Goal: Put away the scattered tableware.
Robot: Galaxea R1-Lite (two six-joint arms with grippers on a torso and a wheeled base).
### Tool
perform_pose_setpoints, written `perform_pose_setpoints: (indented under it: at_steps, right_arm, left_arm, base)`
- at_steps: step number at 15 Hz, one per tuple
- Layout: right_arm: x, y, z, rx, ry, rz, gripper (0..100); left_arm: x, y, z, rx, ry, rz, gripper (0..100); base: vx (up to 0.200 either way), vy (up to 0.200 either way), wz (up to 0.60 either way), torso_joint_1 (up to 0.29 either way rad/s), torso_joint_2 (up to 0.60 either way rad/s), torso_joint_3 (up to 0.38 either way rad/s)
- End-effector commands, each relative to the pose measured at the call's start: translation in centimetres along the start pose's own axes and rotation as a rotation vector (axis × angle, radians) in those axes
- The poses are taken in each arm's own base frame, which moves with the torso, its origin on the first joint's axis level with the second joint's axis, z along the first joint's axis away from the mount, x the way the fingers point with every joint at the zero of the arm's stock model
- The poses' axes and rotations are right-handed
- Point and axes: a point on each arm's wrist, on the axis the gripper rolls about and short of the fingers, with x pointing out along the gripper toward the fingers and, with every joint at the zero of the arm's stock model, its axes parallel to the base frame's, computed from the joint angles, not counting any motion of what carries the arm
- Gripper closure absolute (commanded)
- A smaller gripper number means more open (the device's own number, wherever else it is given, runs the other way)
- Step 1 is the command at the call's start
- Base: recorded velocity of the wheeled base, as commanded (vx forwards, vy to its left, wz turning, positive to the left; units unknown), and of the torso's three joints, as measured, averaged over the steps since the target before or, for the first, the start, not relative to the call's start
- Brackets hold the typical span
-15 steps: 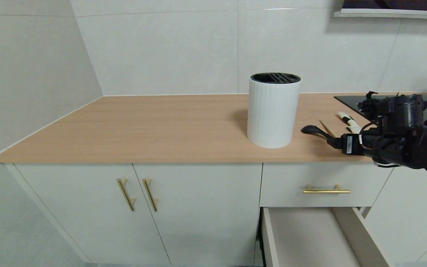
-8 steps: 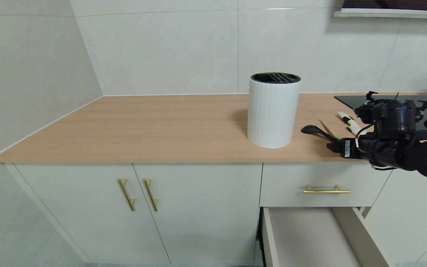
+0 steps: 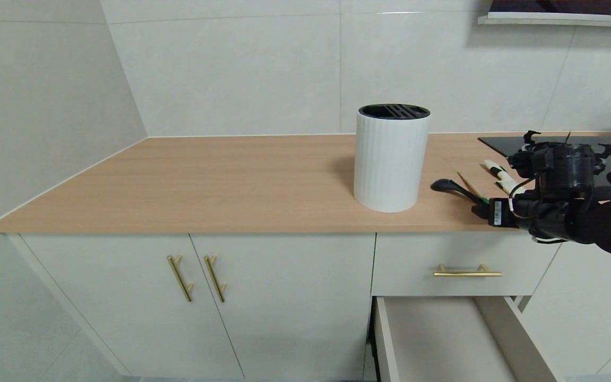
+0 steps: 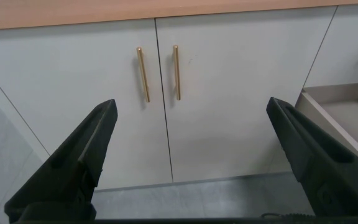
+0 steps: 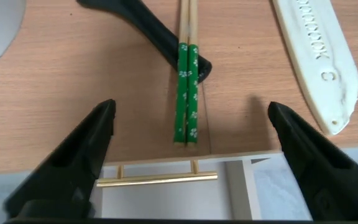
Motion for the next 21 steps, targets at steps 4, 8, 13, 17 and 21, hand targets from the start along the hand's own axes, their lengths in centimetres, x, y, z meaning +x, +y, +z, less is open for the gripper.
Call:
perform_pose_setpoints:
  at_steps: [4,8,13,17,21]
  right_arm:
    - [0.1,0.0,-0.1,0.001,0.002,0.000,100]
    - [-0.1,0.0,0.1,0.002,-0.004,0.001,100]
    - [-1.5,-0.3,0.9,0.012,-0.040,0.006,100]
    - [-5.4,-0.9,1.5,0.021,-0.088,0.021,100]
    - [-10.9,-2.2,1.0,0.033,-0.143,0.034,100]
  left_arm:
    - [0.0,0.0,0.0,0.000,0.000,0.000,0]
    - [0.0,0.0,0.0,0.000,0.000,0.000,0]
    - [0.0,0.0,0.0,0.000,0.000,-0.001,0]
    - [0.0,0.0,0.0,0.000,0.000,0.000,0]
    - [0.0,0.0,0.0,0.000,0.000,-0.001,0]
  base:
    - [0.000,0.000,0.00,0.000,0.00,0.000]
    - [0.000,0.000,0.00,0.000,0.00,0.000]
    - [0.000,0.000,0.00,0.000,0.00,0.000]
    - [0.000,0.000,0.00,0.000,0.00,0.000]
    - [0.000,0.000,0.00,0.000,0.00,0.000]
